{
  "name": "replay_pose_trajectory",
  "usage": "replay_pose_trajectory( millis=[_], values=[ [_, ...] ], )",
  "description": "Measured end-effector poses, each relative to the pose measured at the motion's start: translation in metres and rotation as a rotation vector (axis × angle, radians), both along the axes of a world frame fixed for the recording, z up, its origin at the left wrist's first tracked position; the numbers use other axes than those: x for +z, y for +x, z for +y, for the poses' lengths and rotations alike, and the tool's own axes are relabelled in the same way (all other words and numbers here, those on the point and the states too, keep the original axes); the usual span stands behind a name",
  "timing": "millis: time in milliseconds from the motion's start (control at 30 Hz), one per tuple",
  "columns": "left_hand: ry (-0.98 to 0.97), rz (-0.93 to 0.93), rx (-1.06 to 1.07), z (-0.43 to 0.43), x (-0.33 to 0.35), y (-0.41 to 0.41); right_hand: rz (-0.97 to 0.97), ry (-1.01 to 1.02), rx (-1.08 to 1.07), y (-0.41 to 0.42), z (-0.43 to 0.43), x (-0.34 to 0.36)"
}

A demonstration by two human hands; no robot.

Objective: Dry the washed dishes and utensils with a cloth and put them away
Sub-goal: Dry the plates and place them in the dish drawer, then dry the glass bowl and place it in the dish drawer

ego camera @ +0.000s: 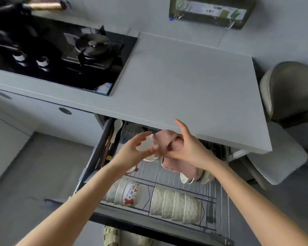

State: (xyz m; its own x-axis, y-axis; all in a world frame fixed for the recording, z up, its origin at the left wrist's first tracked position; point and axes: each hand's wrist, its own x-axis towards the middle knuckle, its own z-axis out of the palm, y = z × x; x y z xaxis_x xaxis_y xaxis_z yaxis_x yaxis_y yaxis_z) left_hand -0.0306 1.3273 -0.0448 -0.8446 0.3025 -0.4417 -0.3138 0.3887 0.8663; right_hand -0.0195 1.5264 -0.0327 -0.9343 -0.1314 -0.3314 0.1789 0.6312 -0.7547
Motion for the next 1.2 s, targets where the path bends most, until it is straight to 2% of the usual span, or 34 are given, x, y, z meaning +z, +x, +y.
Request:
replay_pose_trajectory(
  millis=[100,200,333,467,567,700,800,867,1033,1200],
  values=[
    [0.196,-0.138,0.087,-0.051,0.030,0.001,0.034,-0.076,0.195,-0.020,-0.069,0.031],
    [0.355,-0.217,0.289,-0.114,0.049,0.006,0.081,-0.176,0.277,-0.040,-0.142,0.053],
    [0.525,-0.126,0.698,-0.213,0.064,0.016,0.147,-0.329,0.261,-0.056,-0.254,0.064],
    [0.439,0.110,0.919,-0.332,0.082,0.034,-0.059,-0.508,0.179,-0.053,-0.381,0.054],
    [0.286,0.227,0.963,-0.425,0.098,0.054,-0.293,-0.638,0.188,-0.042,-0.485,0.050],
    [0.165,0.265,0.972,-0.537,0.117,0.082,-0.465,-0.765,0.365,-0.025,-0.622,0.049],
    [0.113,0.252,0.993,-0.613,0.129,0.098,-0.593,-0.896,0.410,-0.014,-0.707,0.056],
    [0.153,0.228,1.021,-0.658,0.136,0.107,-0.587,-0.945,0.427,-0.010,-0.756,0.062],
    [0.326,0.229,1.216,-0.754,0.138,0.125,-0.415,-0.890,0.457,-0.023,-0.861,0.074],
    [0.319,0.215,1.457,-0.852,0.121,0.129,-0.350,-0.792,0.576,-0.061,-0.954,0.070]
  ],
)
